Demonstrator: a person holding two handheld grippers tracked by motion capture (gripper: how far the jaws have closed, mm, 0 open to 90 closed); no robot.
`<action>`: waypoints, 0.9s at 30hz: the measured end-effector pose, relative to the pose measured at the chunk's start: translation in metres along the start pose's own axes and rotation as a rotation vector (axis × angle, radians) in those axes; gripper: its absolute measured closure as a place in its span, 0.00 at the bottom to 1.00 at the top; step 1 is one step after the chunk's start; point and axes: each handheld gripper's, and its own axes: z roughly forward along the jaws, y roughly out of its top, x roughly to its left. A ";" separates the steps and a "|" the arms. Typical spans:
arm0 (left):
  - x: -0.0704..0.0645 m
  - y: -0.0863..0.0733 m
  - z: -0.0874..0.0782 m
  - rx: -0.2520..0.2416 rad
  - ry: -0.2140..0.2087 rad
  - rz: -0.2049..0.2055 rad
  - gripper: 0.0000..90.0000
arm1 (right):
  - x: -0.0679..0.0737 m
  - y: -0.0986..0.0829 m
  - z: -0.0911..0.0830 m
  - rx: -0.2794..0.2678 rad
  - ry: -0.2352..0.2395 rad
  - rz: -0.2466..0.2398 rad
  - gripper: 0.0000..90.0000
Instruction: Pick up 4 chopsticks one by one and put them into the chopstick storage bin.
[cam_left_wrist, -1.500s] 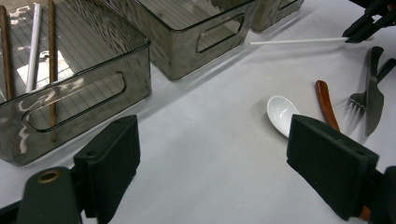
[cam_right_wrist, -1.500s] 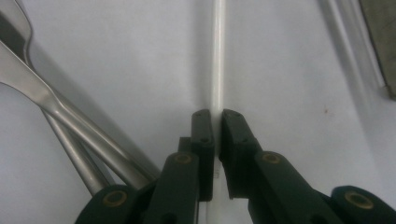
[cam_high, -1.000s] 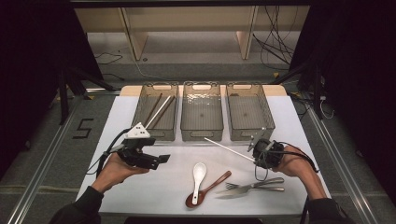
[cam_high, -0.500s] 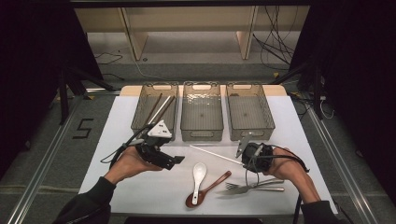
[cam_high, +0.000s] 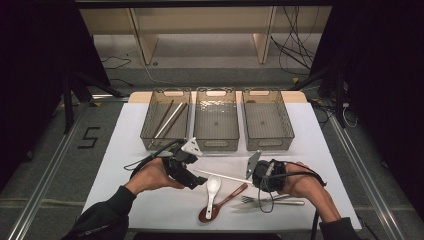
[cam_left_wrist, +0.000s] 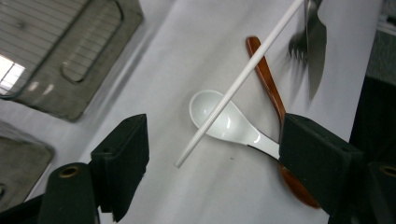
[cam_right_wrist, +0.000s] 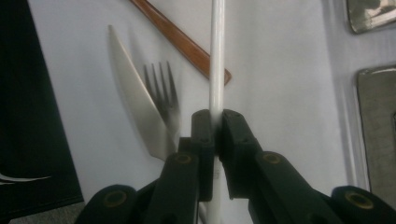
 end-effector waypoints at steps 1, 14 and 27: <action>-0.001 0.001 0.002 0.014 0.002 0.016 0.27 | 0.001 0.001 -0.001 -0.002 0.001 -0.005 0.94; -0.009 0.004 0.014 0.057 -0.051 0.094 0.48 | 0.009 0.005 -0.004 -0.009 0.006 -0.054 0.94; -0.015 0.001 0.023 0.105 -0.045 0.156 0.59 | 0.012 0.007 -0.004 -0.004 0.028 -0.078 0.94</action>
